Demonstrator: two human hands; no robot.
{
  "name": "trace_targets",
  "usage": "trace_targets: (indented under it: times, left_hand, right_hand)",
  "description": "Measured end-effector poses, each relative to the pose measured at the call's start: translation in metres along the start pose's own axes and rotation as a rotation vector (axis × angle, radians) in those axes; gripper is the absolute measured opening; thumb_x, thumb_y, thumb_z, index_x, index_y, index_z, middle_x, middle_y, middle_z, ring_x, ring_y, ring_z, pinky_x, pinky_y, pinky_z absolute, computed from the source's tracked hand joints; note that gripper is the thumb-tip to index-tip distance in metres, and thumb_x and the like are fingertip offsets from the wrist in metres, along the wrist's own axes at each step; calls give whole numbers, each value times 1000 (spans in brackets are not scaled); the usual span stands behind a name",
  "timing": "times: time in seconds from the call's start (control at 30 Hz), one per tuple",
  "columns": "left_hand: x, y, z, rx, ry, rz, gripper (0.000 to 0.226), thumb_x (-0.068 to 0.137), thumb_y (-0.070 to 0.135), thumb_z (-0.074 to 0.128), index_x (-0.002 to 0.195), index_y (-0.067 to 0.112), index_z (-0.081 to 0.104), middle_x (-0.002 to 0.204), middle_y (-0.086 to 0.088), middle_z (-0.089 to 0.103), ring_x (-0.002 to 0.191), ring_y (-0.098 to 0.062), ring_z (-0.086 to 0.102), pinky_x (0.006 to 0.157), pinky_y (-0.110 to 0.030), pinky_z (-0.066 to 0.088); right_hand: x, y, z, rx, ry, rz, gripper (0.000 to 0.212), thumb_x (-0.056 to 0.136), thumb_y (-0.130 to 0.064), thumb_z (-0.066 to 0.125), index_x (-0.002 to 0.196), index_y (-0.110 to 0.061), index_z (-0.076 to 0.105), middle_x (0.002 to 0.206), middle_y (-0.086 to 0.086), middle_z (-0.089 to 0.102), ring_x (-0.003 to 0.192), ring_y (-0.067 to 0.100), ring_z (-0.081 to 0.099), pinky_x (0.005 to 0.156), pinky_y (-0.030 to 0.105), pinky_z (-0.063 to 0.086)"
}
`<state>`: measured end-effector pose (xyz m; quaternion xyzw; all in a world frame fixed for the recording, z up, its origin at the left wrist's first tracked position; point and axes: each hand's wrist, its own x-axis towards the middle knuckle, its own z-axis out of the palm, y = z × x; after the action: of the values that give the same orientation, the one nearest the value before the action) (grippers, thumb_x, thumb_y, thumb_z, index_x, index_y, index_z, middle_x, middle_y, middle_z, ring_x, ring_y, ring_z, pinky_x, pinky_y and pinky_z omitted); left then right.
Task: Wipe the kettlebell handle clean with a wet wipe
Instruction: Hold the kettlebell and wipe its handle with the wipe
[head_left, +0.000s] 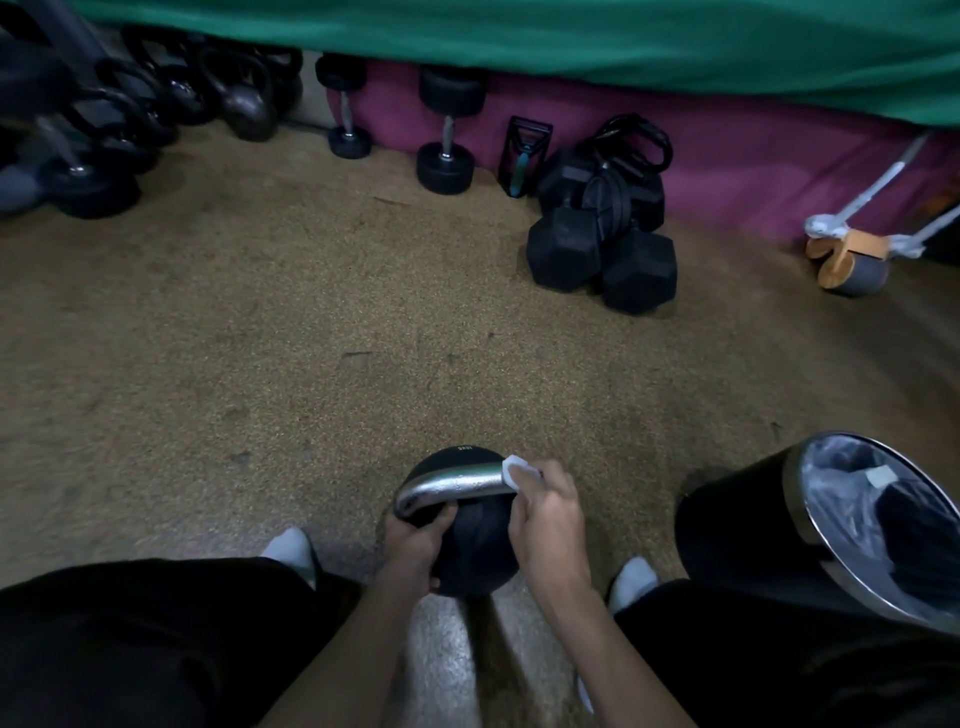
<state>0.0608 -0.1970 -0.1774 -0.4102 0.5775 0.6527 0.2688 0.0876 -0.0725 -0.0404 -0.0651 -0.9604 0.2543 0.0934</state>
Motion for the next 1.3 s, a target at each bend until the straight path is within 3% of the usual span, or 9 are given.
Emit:
trace_targets:
  times: [0.2,0.33,0.43,0.6,0.7,0.87,0.97,1.17,1.3]
  left_hand:
    - [-6,4,2,23,6,-4,53,83,32,81,117,35,41,129,-11,63,115,-38,60,60,-40,49]
    - [-5,4,1,-3,8,-1,63,79,34,85,127,33,44,134,-9,60,119,-40,57,70,-53,54]
    - [-6,4,-1,-2,20,0,77,72,41,88,135,33,44,139,-9,58,119,-42,56,63,-51,55]
    - [-7,4,0,-12,-2,-17,71,78,36,85,137,29,47,137,-9,59,122,-39,55,62,-46,50]
    - [-7,5,0,-16,7,1,67,77,37,86,134,29,51,131,-8,63,117,-38,59,65,-47,54]
    - [-2,2,0,-5,35,7,93,50,57,91,131,33,52,130,-6,64,114,-39,61,71,-63,56]
    - [-2,2,-1,-3,34,12,76,70,43,89,134,32,50,134,-6,61,118,-40,58,70,-57,56]
    - [-4,4,0,8,37,20,67,76,36,86,134,28,52,131,-8,63,117,-40,59,59,-42,51]
    - [-1,2,0,9,39,17,71,72,41,88,133,31,52,133,-7,63,117,-39,59,64,-48,54]
  right_hand:
    - [-5,-2,9,-12,-6,-58,32,82,0,58,112,-12,64,106,3,57,94,21,52,80,28,50]
    - [-20,9,13,34,68,-68,45,76,6,64,116,-13,65,105,6,58,91,22,55,72,29,53]
    - [-18,16,15,99,119,-3,42,80,7,63,117,-13,65,104,3,57,92,20,56,75,20,47]
    - [-16,9,22,144,105,-47,34,86,0,59,119,-12,63,102,2,57,91,18,59,78,21,47]
    - [-25,8,22,208,123,-64,35,86,2,60,118,-12,64,100,-5,55,88,4,56,76,16,48]
    - [-28,15,19,283,144,12,34,85,2,62,115,-12,67,101,-6,56,88,-4,53,73,6,44]
    - [-20,12,22,275,170,19,31,85,0,62,114,-12,67,99,-1,59,87,1,55,77,8,45]
    - [-31,13,23,284,124,-24,36,87,-1,60,119,-16,64,99,-5,55,84,3,55,74,12,48]
    - [-31,19,22,265,140,-5,34,87,-1,61,117,-17,64,100,-6,55,83,5,55,70,12,46]
